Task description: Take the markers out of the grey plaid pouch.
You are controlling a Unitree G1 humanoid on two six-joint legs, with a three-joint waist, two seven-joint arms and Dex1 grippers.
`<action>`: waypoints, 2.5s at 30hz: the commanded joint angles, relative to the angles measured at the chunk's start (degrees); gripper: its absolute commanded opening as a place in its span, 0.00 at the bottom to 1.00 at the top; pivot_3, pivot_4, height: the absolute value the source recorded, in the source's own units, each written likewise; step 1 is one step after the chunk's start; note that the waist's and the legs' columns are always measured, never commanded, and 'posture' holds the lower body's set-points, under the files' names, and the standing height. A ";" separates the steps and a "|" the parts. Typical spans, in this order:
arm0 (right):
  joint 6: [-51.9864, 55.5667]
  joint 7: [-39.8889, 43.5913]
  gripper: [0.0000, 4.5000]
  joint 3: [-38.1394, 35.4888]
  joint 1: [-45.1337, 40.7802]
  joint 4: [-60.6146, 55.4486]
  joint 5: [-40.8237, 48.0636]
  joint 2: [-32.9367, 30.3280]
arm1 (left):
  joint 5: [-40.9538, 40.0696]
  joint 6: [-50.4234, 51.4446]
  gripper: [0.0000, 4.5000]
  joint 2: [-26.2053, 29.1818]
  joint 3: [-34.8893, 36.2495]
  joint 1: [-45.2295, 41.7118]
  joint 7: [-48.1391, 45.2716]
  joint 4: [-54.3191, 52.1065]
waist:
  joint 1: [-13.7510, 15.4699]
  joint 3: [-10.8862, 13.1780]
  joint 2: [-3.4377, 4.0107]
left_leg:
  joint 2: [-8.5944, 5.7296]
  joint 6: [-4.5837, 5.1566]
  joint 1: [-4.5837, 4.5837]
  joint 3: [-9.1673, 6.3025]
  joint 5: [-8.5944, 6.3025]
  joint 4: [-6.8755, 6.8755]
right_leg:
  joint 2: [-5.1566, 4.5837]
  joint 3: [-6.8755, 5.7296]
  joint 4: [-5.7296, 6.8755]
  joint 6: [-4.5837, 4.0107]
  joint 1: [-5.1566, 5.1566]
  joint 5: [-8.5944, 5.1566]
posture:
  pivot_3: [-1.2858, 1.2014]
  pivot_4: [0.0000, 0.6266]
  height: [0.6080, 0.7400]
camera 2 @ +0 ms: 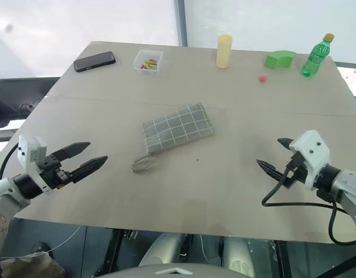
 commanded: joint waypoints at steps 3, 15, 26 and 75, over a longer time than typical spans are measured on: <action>0.09 -0.61 1.00 -1.86 -0.89 -1.70 1.00 -0.13 | 0.18 -0.39 1.00 0.64 0.43 -0.98 0.41 0.40 | 0.03 0.00 0.00 | 0.00 0.00 0.00 0.00 0.00 0.00 | 0.00 0.00 0.00 0.00 0.00 0.00 | 0.52 0.24 1.00; 0.91 -5.80 1.00 1.12 -3.74 -4.14 1.53 3.35 | 1.51 16.66 1.00 0.89 -5.30 -13.01 16.25 3.21 | 0.13 -0.04 -0.07 | 0.00 0.01 0.06 0.03 0.01 0.01 | 0.04 0.04 0.13 0.03 -0.01 0.02 | 0.52 0.24 1.00; 3.76 -11.22 1.00 2.18 -2.08 -10.90 2.22 6.63 | 18.29 -6.02 1.00 4.52 -19.74 -23.76 13.06 12.16 | -0.49 -0.12 -0.24 | -0.01 0.05 0.32 0.29 0.24 -0.04 | 0.05 0.37 0.47 0.03 -0.02 0.02 | 0.52 0.24 1.00; -3.90 -8.83 1.00 14.42 -1.76 -18.79 -0.13 6.56 | 92.05 -99.67 0.02 2.13 -62.11 -59.64 69.45 79.52 | 0.15 -0.55 -0.83 | -0.03 0.54 0.50 1.07 0.14 0.29 | 0.08 0.83 1.04 0.45 -0.21 0.30 | 0.52 0.24 1.00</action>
